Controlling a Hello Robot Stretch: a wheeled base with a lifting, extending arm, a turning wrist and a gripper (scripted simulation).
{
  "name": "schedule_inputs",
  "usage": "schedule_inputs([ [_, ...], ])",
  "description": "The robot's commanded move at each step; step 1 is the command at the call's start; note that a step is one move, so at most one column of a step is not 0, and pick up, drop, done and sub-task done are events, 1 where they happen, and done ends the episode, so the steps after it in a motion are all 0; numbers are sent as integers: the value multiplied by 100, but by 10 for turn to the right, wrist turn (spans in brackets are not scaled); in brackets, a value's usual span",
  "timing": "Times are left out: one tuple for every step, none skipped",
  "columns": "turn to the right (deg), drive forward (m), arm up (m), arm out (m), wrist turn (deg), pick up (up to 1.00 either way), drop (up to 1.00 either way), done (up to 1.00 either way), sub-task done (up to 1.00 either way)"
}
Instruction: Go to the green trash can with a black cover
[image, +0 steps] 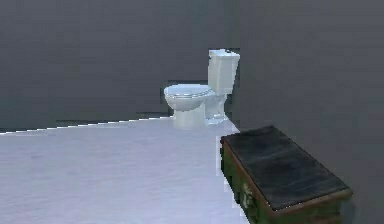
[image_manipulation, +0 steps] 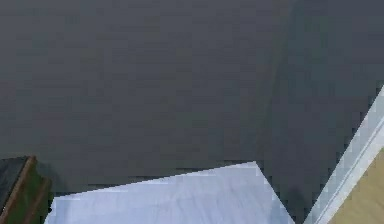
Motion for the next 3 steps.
schedule_inputs([
  [0, 20, 0, 0, 0, 0, 0, 0, 0],
  [270, 0, 0, 0, 0, 0, 0, 0, 0],
  [0, 0, 0, 0, 0, 0, 0, 100, 0],
])
